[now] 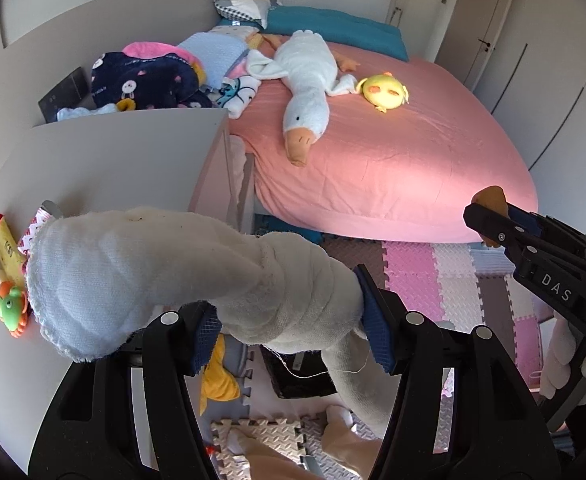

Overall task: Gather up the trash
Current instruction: 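Carry the towel rabbit and brown plush to the bin and release both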

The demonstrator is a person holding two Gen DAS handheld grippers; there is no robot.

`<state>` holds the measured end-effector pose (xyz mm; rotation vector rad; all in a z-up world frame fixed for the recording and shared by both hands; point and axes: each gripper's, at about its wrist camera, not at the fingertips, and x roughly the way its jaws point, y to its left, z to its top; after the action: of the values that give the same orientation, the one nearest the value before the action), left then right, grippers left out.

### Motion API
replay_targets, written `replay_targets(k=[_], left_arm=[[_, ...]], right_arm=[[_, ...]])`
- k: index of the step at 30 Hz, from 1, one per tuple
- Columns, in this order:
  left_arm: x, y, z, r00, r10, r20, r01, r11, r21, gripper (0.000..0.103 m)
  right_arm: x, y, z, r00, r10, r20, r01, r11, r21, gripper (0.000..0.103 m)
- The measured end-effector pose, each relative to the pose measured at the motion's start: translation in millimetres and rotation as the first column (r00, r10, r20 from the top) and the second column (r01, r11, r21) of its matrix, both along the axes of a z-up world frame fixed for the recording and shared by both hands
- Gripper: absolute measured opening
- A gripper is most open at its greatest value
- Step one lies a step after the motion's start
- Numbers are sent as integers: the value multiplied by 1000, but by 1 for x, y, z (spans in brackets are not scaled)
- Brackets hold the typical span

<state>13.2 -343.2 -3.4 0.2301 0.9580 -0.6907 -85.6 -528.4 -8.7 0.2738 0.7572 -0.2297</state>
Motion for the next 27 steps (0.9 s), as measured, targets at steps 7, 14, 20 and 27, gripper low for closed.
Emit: replay_targets(k=[7, 14, 20, 27], left_arm=[[0, -17, -11, 998, -59, -34, 59, 998, 12, 64], [0, -26, -19, 998, -54, -19, 54, 997, 48, 96], [3, -24, -18, 999, -39, -12, 40, 998, 46, 96], [2, -22, -17, 999, -37, -2, 38, 998, 48, 96]], right_arm=[[-2, -14, -2, 1000, -24, -10, 24, 1000, 4, 39], [-8, -28, 4, 991, -129, 31, 129, 992, -10, 81], [-11, -36, 5, 985, -169, 40, 169, 986, 12, 87], [-8, -32, 4, 987, -159, 32, 159, 987, 12, 87]])
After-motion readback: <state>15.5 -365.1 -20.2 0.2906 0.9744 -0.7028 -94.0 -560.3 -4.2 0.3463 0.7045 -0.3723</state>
